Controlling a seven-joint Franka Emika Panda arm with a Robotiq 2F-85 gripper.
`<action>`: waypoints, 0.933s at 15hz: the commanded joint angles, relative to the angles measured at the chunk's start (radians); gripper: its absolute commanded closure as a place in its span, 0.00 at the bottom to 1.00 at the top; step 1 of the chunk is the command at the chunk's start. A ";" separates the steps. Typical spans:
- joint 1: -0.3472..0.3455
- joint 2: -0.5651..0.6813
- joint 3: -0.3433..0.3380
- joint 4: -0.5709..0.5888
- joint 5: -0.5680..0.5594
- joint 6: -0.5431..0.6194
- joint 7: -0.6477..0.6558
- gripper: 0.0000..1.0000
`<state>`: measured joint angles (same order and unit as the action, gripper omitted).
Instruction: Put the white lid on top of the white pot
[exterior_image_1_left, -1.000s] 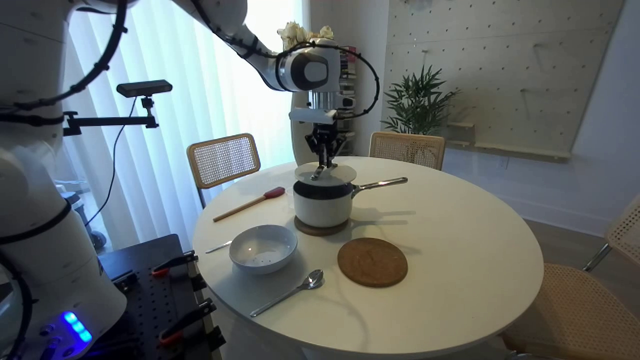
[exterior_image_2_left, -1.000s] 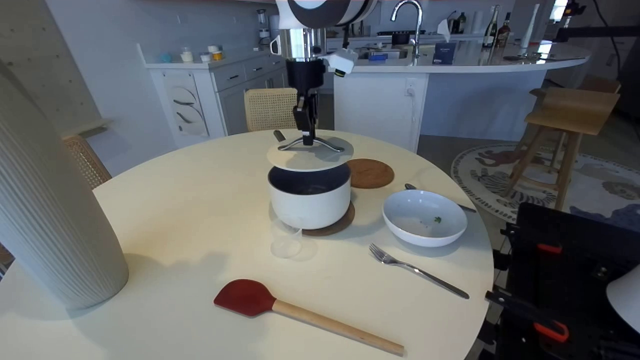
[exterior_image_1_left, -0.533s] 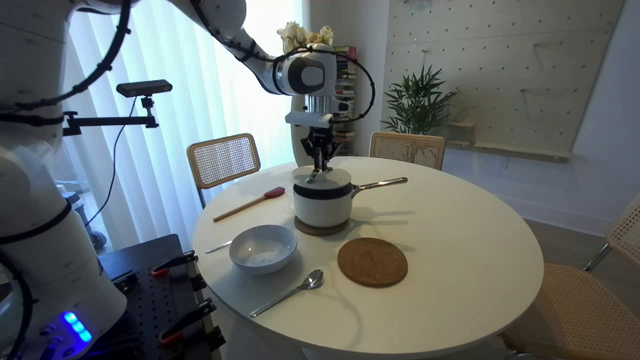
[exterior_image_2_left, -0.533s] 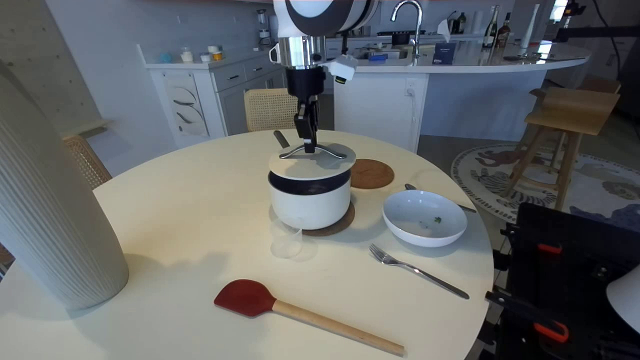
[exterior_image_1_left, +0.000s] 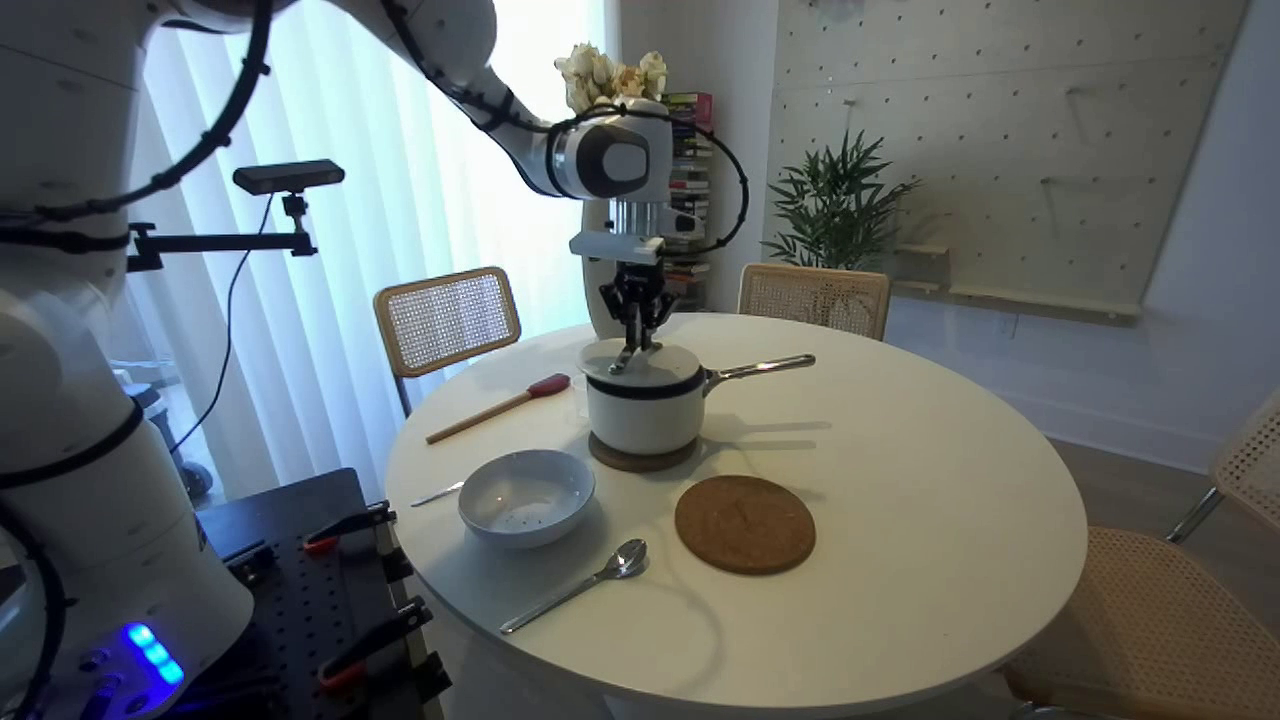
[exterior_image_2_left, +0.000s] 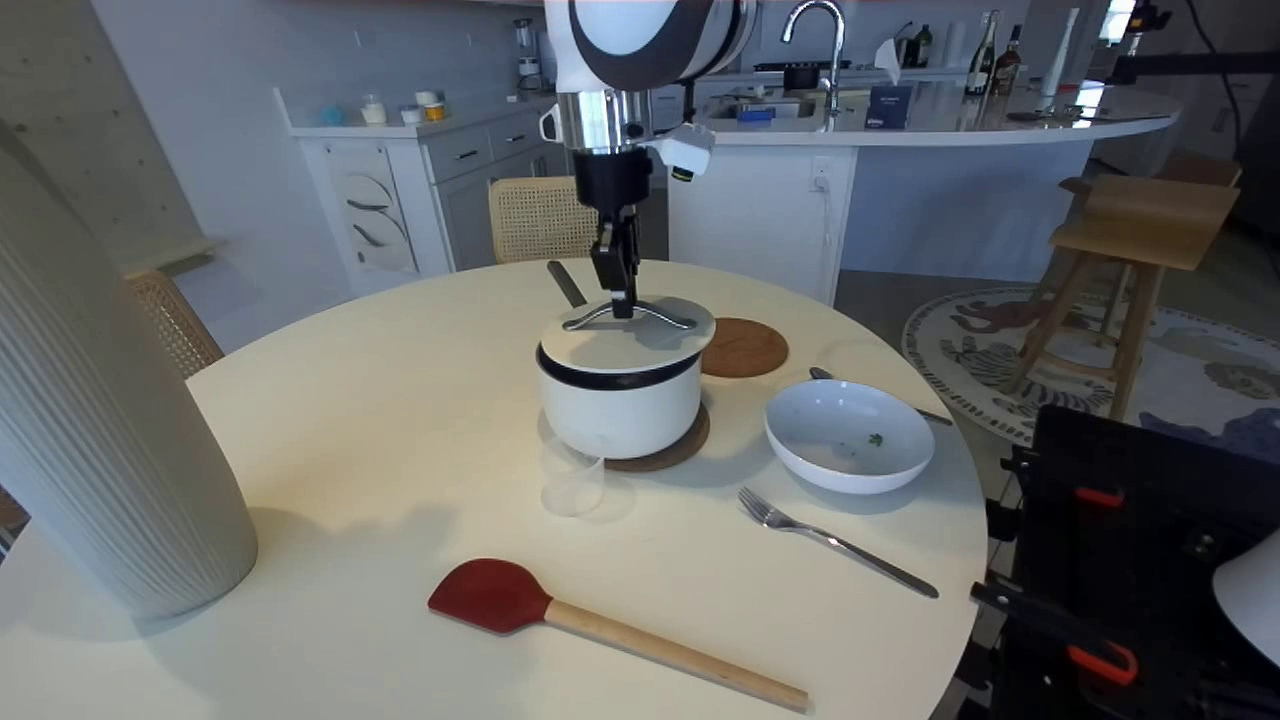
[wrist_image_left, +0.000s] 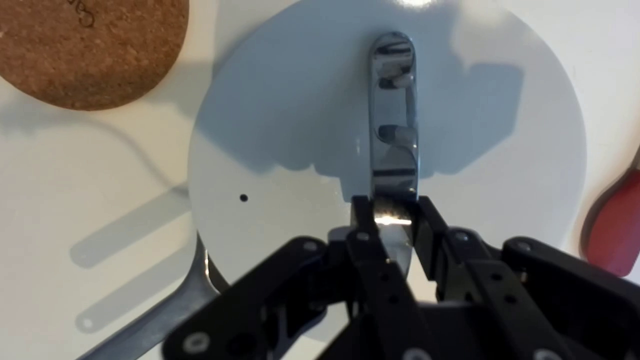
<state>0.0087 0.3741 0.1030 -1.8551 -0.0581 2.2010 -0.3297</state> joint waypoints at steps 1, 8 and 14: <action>0.000 -0.009 0.003 0.003 0.010 0.018 -0.023 0.94; 0.008 0.029 0.000 0.012 -0.010 0.079 -0.013 0.94; 0.012 0.046 -0.005 0.019 -0.035 0.118 -0.009 0.94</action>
<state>0.0122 0.4221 0.1030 -1.8539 -0.0739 2.2999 -0.3297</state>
